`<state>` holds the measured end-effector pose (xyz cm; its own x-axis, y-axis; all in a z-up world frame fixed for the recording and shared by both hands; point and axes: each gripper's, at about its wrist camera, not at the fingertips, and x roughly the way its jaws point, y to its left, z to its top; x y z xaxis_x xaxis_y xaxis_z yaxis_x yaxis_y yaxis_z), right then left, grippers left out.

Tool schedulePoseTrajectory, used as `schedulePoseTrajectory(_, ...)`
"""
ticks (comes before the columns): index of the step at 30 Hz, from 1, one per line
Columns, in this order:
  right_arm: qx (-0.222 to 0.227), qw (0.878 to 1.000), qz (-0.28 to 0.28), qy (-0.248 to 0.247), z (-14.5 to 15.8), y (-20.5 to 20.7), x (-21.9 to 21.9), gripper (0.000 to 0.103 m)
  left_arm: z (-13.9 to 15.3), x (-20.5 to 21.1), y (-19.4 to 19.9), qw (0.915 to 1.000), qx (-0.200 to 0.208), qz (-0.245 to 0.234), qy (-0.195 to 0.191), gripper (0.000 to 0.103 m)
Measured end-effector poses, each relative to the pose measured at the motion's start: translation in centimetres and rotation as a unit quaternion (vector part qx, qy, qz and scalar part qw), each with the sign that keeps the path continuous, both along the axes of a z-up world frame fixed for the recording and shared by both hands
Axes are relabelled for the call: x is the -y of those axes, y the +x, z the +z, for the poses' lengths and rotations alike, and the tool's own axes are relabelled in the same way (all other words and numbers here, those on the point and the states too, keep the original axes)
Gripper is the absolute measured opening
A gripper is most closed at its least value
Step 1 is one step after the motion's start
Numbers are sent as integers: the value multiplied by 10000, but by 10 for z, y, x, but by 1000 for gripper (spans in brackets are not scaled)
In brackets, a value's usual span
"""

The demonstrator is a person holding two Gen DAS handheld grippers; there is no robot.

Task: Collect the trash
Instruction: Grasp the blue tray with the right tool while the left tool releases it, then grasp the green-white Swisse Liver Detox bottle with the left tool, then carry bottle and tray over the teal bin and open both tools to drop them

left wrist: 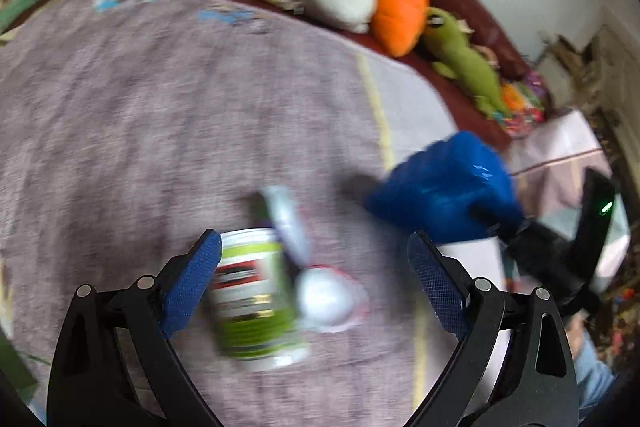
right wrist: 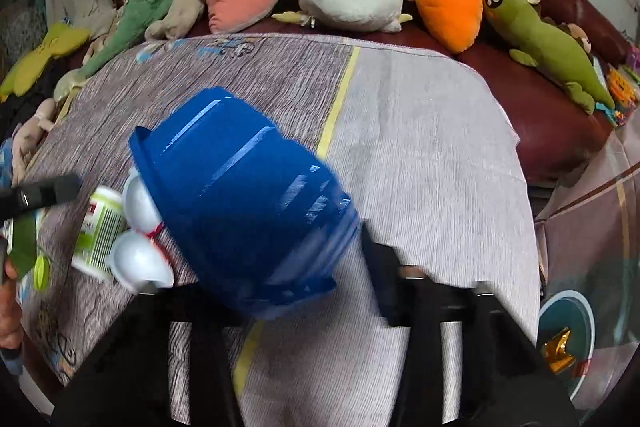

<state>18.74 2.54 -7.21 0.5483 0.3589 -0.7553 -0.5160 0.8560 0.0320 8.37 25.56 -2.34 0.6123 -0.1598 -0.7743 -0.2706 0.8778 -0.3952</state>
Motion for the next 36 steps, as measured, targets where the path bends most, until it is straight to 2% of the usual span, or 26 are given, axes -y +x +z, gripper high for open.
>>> schedulePoseTrajectory(2, -89, 9998, -97, 117, 2, 9, 4, 10, -7, -6, -4, 9997, -164, 139, 109, 94)
schedulePoseTrajectory(7, -222, 9990, -266, 281, 6, 18, 18, 9, -23, -6, -9, 9979, -503, 158, 365, 94)
schedulePoseTrajectory(9, -270, 9986, -315, 315, 7, 20, 23, 8, -28, 1, -8, 9959, -645, 110, 620, 94)
schedulePoseTrajectory(11, -298, 9983, -384, 331, 9, 21, 29, 8, -34, 3, -8, 9948, -762, 84, 675, 85)
schedulePoseTrajectory(15, -371, 9972, -525, 391, 14, 20, 45, 8, -52, 3, -10, 9926, -1025, 168, 622, 84)
schedulePoseTrajectory(17, -384, 9969, -576, 373, 16, 18, 53, 8, -61, 4, -9, 9915, -1141, 231, 581, 70)
schedulePoseTrajectory(18, -378, 9968, -596, 368, 16, 16, 57, 8, -60, 3, -10, 9914, -1106, 315, 633, 66)
schedulePoseTrajectory(19, -369, 9967, -621, 368, 17, 15, 60, 8, -58, 2, -10, 9920, -1075, 334, 568, 54)
schedulePoseTrajectory(27, -335, 9943, -848, 561, 27, 4, 106, 8, -25, 6, -24, 9931, -770, 615, 643, 51)
schedulePoseTrajectory(31, -387, 9917, -997, 711, 28, 3, 131, 8, -3, 30, -18, 9942, -525, 444, 827, 51)
schedulePoseTrajectory(36, -420, 9885, -1165, 869, 29, 0, 159, 8, 11, 56, -3, 9963, -372, 232, 734, 51)
